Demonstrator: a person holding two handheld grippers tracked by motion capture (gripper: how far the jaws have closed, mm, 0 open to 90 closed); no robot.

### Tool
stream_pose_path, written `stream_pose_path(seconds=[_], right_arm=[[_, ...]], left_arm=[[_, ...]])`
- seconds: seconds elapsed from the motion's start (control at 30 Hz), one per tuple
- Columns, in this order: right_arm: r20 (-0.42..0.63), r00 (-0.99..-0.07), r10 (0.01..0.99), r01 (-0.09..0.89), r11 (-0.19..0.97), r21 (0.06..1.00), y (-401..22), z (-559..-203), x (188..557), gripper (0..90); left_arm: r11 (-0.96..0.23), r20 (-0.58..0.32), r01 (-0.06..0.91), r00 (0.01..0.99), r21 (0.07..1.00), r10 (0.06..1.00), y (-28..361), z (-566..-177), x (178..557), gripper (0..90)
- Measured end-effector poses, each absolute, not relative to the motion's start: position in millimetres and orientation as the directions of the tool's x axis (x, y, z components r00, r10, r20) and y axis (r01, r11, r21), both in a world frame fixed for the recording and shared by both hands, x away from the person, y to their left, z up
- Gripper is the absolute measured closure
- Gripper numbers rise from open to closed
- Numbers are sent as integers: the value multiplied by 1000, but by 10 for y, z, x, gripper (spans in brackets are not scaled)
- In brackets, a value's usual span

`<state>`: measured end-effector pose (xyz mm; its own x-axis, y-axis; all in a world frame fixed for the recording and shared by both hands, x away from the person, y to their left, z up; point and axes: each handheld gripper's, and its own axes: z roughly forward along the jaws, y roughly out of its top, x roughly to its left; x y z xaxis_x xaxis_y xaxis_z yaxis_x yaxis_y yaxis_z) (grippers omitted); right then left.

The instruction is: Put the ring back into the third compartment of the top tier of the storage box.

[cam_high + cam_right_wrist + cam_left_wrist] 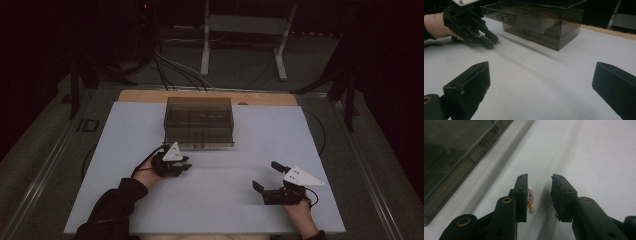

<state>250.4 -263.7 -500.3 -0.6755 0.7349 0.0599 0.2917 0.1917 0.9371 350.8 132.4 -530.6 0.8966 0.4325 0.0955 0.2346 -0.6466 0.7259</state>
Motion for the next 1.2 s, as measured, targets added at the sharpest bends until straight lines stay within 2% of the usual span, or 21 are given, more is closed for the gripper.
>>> stream_pose_path(seconds=[0.23, 0.47, 0.7, 1.2], right_arm=[[61, -676, 735, 291, 190, 938, -2636, -5000, 2501, 18], [62, -676, 735, 291, 189, 938, -2636, -4998, 2499, 18], [62, -675, 735, 291, 188, 938, -2636, -4998, 2499, 18], [63, -675, 735, 292, 187, 938, -2638, -4997, 2500, 18]], left_arm=[[-632, 38, 279, 897, 723, 440, 1338, -5306, 3533, 721], [-622, 6, 300, 898, 723, 439, 1332, -5308, 3518, 853], [-616, 9, 312, 888, 723, 460, 1323, -5296, 3508, 873], [-621, 19, 289, 898, 728, 440, 1314, -5229, 3457, 877]])
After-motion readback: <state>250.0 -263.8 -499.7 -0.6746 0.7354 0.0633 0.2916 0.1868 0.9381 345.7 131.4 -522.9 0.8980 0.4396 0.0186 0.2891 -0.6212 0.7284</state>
